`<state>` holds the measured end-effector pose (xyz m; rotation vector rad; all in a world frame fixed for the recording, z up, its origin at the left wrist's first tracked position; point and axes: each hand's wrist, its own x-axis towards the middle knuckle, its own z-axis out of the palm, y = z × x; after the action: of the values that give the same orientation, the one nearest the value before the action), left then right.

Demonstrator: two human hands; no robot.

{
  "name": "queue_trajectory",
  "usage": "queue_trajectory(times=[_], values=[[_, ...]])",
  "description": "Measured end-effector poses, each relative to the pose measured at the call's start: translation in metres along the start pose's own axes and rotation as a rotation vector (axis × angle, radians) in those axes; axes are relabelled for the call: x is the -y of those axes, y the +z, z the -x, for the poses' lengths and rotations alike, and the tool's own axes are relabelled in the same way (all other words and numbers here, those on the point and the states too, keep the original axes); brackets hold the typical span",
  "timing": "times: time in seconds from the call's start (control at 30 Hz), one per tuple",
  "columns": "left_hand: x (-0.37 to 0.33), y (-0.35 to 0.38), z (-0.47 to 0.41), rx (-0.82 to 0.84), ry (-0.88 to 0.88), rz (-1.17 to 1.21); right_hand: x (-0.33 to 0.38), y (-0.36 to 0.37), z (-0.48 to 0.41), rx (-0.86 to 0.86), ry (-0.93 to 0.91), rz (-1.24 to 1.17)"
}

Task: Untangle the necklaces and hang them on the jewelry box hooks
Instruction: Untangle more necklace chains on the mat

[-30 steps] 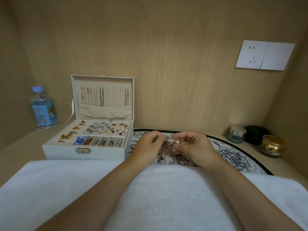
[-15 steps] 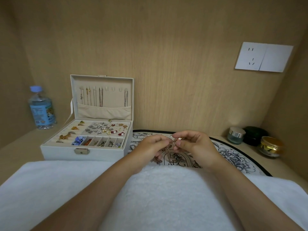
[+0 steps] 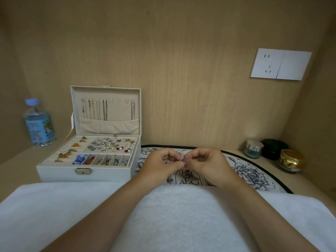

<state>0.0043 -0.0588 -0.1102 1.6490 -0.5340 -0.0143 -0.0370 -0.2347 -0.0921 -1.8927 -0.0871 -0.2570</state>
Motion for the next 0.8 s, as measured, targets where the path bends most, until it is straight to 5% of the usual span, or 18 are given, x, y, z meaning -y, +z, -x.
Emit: queue_trajectory(times=[0.53, 0.8], values=[[0.0069, 0.0023, 0.0002, -0.073, 0.259, -0.427, -0.0008, -0.0015, -0.0018, 0.016, 0.030, 0.111], [0.0077, 0.0066, 0.0013, 0.006, 0.067, -0.324, -0.0012, -0.0011, -0.0011, -0.017, 0.049, 0.024]])
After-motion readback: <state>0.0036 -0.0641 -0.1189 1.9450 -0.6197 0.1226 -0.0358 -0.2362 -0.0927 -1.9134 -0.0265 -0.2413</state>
